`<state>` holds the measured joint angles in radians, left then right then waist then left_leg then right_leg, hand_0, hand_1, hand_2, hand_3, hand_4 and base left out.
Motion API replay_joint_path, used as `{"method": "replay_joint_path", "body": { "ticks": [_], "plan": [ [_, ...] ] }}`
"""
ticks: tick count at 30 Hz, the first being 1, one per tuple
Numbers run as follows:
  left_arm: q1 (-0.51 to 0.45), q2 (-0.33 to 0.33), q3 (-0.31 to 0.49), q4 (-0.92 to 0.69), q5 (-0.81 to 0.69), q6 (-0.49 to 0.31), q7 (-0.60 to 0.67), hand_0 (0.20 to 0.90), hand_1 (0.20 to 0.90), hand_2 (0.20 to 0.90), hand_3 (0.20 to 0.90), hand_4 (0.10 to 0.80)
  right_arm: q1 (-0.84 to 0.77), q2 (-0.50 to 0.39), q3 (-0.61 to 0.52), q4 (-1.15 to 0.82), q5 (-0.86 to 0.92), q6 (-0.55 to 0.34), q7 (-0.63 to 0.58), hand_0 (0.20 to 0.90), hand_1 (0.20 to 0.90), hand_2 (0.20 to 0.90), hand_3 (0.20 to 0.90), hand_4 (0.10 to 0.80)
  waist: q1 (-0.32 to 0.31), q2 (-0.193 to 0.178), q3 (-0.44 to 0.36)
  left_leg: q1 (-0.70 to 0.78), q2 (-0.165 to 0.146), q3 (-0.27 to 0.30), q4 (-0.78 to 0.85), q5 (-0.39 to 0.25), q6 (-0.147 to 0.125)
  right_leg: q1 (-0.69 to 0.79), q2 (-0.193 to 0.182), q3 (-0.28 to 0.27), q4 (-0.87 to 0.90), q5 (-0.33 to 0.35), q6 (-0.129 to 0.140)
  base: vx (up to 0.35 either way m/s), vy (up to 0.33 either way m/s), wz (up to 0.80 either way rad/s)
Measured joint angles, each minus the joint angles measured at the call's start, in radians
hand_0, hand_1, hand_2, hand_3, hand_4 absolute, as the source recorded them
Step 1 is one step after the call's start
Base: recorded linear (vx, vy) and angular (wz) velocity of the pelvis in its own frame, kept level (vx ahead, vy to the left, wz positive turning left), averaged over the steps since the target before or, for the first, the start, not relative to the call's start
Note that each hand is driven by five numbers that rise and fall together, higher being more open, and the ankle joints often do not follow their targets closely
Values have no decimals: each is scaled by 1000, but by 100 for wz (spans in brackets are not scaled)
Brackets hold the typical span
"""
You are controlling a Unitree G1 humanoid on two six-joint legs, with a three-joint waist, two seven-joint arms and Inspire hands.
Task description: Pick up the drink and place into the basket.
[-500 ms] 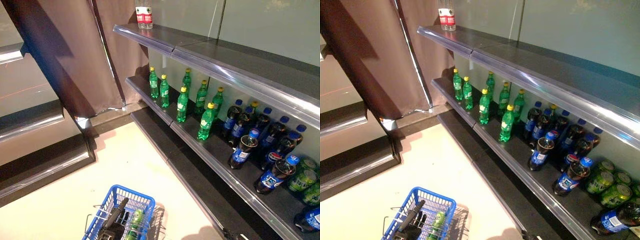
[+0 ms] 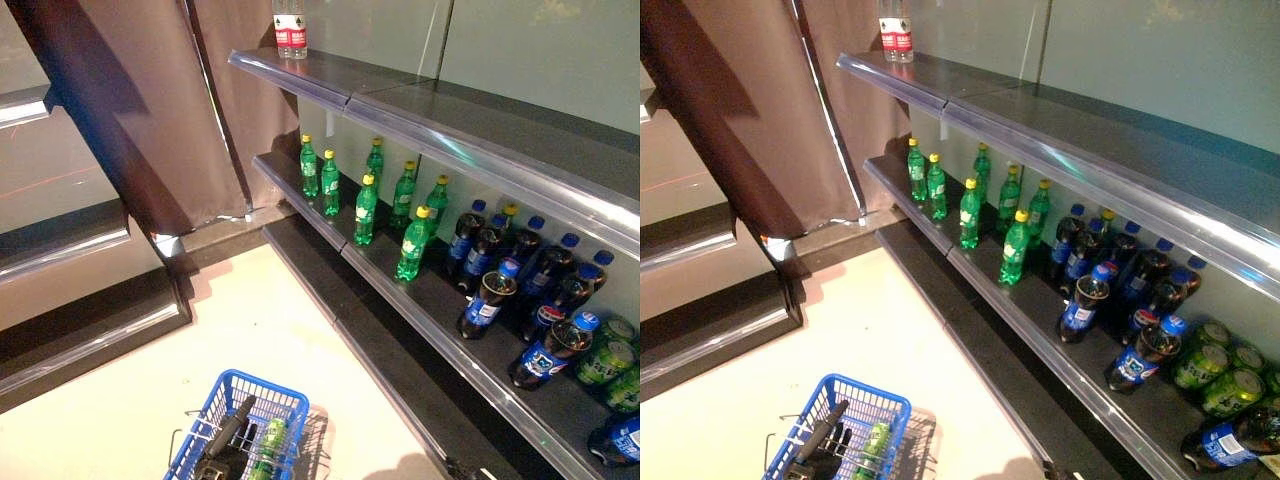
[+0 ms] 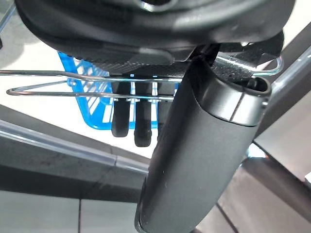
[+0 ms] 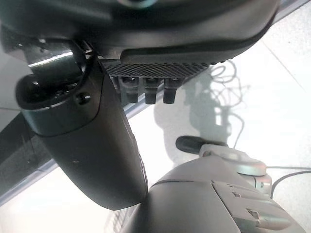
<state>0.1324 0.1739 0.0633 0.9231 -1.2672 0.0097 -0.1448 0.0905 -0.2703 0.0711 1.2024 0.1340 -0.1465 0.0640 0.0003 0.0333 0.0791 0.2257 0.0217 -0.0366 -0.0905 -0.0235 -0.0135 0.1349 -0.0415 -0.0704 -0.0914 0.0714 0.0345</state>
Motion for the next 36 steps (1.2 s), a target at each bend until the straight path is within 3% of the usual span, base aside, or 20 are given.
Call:
{"method": "replay_joint_path", "body": {
  "ticks": [11,21,36],
  "plan": [
    [0,-4,4,0,-37,-34,7,300,300,300,200,100,1,13,-1,-2,63,-30,4,900,900,900,900,800,-2,0,0,0,0,0,0,0,0,0,0,0,0,0,0,0,0,0],
    [3,-5,6,0,-37,-35,8,300,300,300,200,100,1,15,1,-19,154,-29,190,900,900,900,900,800,2,-1,0,0,0,0,0,0,0,1,0,0,0,0,0,0,0,0],
    [10,-10,4,0,-36,-35,9,300,300,300,200,100,-1,20,71,-247,231,-14,290,900,900,900,900,800,3,-5,-2,0,0,-1,1,1,-1,1,1,-2,0,0,0,0,0,0]
  ]
}}
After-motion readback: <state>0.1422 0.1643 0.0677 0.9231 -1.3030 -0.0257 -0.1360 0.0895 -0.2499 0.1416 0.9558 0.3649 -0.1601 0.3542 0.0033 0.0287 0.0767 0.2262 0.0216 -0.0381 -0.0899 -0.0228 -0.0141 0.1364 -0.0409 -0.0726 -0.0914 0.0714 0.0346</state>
